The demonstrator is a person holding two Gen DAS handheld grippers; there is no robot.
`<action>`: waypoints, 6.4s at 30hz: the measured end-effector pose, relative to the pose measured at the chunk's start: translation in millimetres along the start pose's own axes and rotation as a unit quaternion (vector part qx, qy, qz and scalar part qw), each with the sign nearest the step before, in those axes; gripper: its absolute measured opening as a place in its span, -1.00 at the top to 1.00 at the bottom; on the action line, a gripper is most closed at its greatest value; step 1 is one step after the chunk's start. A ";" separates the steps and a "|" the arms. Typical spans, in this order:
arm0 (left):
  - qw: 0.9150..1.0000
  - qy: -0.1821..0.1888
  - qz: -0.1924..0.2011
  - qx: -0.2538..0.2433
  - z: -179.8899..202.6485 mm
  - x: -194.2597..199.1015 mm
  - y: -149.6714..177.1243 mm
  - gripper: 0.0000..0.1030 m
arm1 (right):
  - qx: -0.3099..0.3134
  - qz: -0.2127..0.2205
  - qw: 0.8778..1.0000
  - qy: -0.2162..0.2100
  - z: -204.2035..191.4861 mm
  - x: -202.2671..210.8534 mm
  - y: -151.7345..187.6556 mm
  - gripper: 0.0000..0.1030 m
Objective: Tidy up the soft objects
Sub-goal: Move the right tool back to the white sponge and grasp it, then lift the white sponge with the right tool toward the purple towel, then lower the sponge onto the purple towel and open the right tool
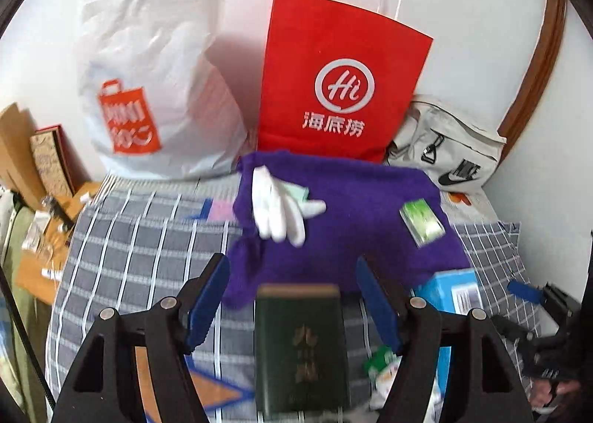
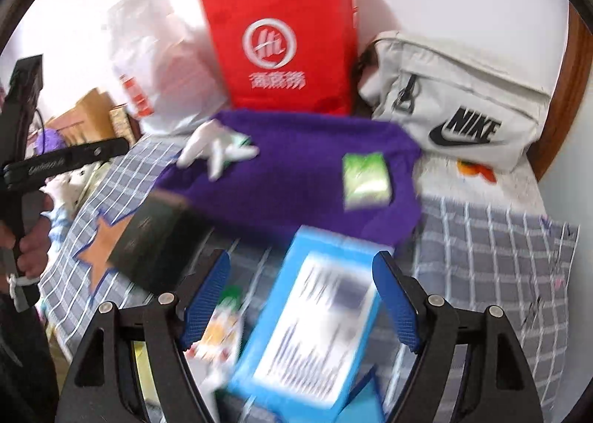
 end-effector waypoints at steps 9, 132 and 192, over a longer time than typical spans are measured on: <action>1.000 0.014 -0.015 0.021 -6.7 31.9 60.9 -0.35 | -0.008 -0.036 0.998 -0.048 -39.5 13.5 67.4 -0.53; 0.989 0.051 -0.135 0.034 -0.5 20.7 187.6 0.48 | 0.006 0.022 0.999 0.045 -13.0 52.2 119.7 -0.02; 1.000 -0.006 -0.023 -0.006 7.0 11.9 24.4 0.56 | 0.013 0.084 0.995 0.055 39.5 27.3 -32.4 -0.02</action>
Point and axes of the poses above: each gripper's, at about its wrist camera, not at the fingertips, and x roughly against the way its jaws point, z to its right, y to its underside, the point moved 3 cm from there along -x, roughly the way its jaws point, and after that the axes turned 2 degrees about -y, right-handed, at the moved point
